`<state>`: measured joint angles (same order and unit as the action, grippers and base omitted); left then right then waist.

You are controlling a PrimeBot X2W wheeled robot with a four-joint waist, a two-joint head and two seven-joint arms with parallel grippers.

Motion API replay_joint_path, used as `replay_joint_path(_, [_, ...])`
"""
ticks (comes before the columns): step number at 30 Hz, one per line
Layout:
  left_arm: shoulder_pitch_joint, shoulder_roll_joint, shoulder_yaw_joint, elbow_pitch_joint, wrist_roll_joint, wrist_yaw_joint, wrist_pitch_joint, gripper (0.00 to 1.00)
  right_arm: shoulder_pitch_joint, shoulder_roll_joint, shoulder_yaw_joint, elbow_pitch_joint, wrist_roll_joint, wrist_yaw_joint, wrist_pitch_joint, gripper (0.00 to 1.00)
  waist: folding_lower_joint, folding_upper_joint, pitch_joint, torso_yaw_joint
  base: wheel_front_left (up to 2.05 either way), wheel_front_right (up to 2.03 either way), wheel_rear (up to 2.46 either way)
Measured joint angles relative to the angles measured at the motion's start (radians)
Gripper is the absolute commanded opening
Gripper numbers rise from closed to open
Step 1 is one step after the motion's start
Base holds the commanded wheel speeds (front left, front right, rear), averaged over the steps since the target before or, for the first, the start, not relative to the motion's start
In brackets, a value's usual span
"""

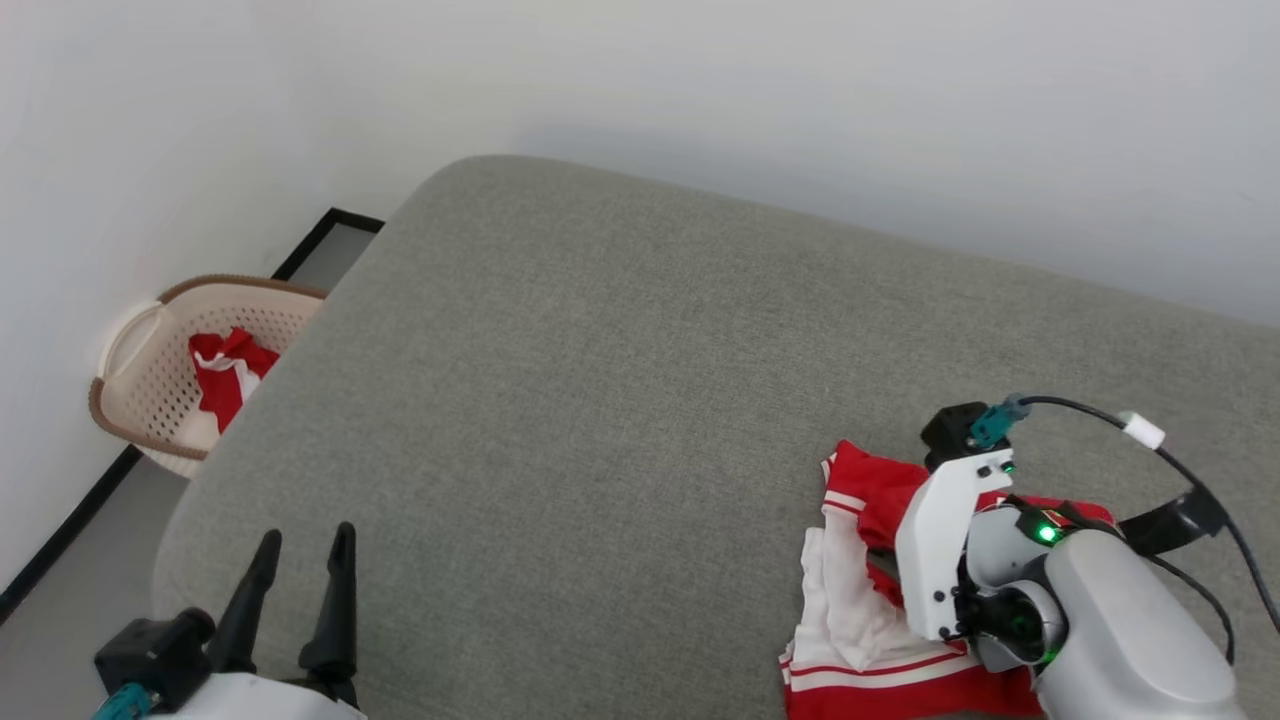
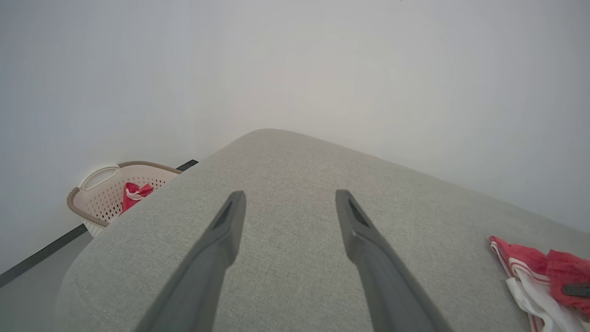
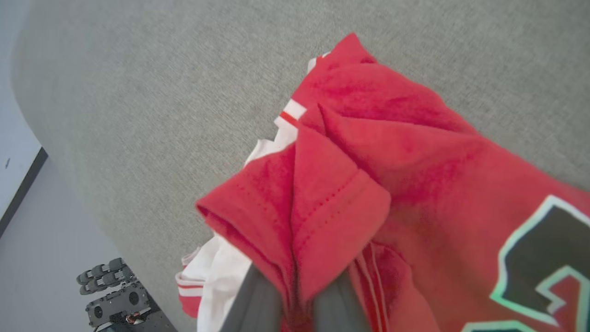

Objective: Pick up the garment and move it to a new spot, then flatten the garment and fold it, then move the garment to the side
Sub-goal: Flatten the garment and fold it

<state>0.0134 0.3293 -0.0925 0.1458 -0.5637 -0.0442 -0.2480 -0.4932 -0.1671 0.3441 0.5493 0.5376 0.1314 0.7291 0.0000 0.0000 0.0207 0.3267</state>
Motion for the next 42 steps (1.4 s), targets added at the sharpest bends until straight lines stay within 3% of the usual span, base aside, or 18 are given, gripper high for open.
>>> replay_joint_path(1, [-0.003,-0.002,-0.001,0.003,0.000,0.000,0.000,1.00,-0.008,0.004,0.010,0.019,-0.004,0.000,-0.005,0.05,0.0000,0.0000,0.003,0.002,0.00,0.00,0.00])
replay_joint_path(2, [-0.006,-0.004,-0.001,0.004,-0.001,-0.001,0.000,1.00,-0.014,0.005,0.019,0.037,-0.007,0.000,-0.008,0.24,0.0000,0.0000,0.005,0.003,0.00,0.00,0.00])
replay_joint_path(3, [-0.010,-0.005,-0.001,0.005,-0.003,-0.001,-0.001,1.00,-0.018,0.006,0.033,0.049,-0.009,0.000,-0.008,0.74,0.0000,0.0000,0.007,0.004,0.00,0.00,0.00])
replay_joint_path(4, [-0.011,-0.006,-0.001,0.008,-0.003,-0.002,-0.003,1.00,-0.023,0.007,0.044,0.056,-0.007,0.000,-0.010,1.00,0.0000,0.0000,0.009,0.003,0.00,0.00,0.00])
replay_joint_path(10, [-0.012,-0.007,0.010,0.014,-0.008,-0.008,-0.007,1.00,-0.050,-0.008,0.087,0.052,0.047,0.000,-0.016,1.00,0.0000,0.0000,0.007,-0.016,0.00,0.00,0.00])
replay_joint_path(21, [-0.001,0.013,0.031,0.008,-0.006,-0.010,-0.011,1.00,-0.039,-0.104,0.086,-0.115,0.126,0.000,-0.058,1.00,0.0000,0.0000,-0.008,-0.096,0.00,0.00,0.00])
replay_joint_path(31, [0.020,0.030,0.048,0.001,0.002,-0.017,-0.012,1.00,0.067,-0.188,0.004,-0.236,0.145,0.000,-0.278,1.00,0.0000,0.0000,-0.029,-0.195,0.00,0.00,0.00])
replay_joint_path(42, [0.035,0.041,0.071,0.002,0.009,-0.028,-0.012,1.00,0.194,-0.259,-0.059,-0.288,0.139,0.000,-0.567,1.00,0.0000,0.0000,-0.047,-0.308,0.00,0.00,0.00])
